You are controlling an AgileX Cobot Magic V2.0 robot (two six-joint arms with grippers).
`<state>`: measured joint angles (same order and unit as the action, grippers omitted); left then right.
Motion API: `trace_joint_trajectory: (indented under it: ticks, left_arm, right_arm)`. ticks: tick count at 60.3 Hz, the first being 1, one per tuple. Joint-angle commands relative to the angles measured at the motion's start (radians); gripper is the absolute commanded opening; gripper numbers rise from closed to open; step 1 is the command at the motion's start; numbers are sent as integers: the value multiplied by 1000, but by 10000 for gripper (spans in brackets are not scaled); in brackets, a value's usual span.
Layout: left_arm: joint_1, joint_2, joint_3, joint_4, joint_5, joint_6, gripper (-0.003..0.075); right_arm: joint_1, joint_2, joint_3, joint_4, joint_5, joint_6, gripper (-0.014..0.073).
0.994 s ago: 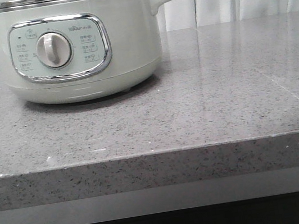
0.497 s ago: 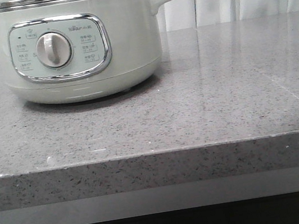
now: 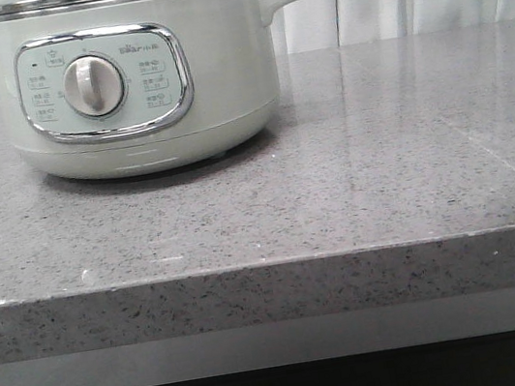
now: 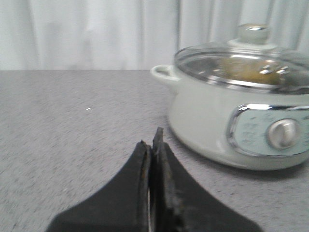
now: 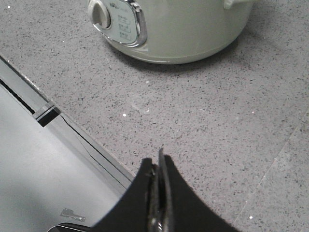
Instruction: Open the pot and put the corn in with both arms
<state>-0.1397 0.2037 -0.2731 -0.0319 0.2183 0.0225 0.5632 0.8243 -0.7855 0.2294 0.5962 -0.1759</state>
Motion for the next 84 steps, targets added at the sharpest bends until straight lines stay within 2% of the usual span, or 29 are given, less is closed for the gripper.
trace_joint_trajectory:
  ticks: [1,20,41,84]
  left_arm:
    - [45,-63,71,-34,-151,1,-20]
    - [78,-217,294,-102,-295,1,-20]
    - [117,-226,291,-102,-316,1,-20]
    - [119,-226,291,-102,-316,1,-20]
  right_arm:
    - [-1,-10,-25,1,-61,-9,-67]
    - [-1,-10,-25,1,-61,-9,-67]
    - [-1,-10,-25,1,-58,-9,-67]
    - [-1,-10,-25,1,-58,-9,-67]
